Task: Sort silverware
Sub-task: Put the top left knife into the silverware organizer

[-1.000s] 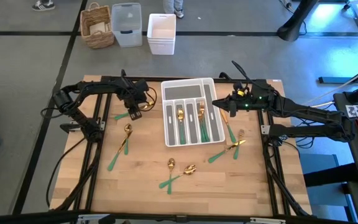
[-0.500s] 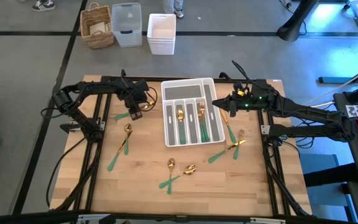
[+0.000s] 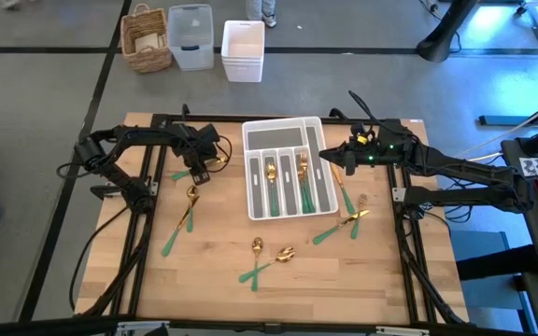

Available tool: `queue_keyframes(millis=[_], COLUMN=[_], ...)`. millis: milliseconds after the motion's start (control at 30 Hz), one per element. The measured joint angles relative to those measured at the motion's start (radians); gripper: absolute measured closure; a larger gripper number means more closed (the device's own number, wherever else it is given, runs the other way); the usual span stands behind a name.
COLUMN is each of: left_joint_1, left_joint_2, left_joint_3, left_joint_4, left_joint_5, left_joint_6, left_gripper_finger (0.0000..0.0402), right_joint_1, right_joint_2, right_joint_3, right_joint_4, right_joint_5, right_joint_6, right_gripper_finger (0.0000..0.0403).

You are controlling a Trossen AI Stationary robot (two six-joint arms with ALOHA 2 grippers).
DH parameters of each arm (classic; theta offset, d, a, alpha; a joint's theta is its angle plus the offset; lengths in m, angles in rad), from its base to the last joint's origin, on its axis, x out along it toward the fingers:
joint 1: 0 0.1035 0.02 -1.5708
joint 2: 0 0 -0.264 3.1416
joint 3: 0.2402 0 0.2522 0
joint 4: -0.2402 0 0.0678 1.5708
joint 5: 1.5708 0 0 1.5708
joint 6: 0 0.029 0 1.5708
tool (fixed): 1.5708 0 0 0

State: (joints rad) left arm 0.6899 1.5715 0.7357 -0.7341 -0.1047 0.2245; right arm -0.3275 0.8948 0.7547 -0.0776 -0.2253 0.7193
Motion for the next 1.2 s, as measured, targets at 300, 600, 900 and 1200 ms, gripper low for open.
queue_keyframes(millis=[300, 600, 900, 1200], left_joint_1=[0.0, -0.001, 0.0, 0.0], left_joint_2=[-0.011, -0.011, -0.011, -0.003], left_joint_3=[-0.006, -0.006, -0.003, 0.064], left_joint_4=[0.017, 0.012, 0.009, -0.032], left_joint_5=[-0.003, 0.003, 0.02, 0.043], left_joint_6=[-0.026, -0.072, -0.116, -0.125], left_gripper_finger=[0.0302, 0.0378, 0.0386, 0.0384], right_joint_1=[0.0, 0.0, 0.0, 0.0], right_joint_2=[0.0, 0.0, 0.0, 0.0], right_joint_3=[0.0, 0.0, 0.0, 0.0], right_joint_4=[0.0, 0.0, 0.001, 0.0], right_joint_5=[0.001, 0.013, 0.013, 0.013], right_joint_6=[0.0, 0.0, 0.0, 0.0], right_gripper_finger=[0.0343, 0.0343, 0.0343, 0.0343])
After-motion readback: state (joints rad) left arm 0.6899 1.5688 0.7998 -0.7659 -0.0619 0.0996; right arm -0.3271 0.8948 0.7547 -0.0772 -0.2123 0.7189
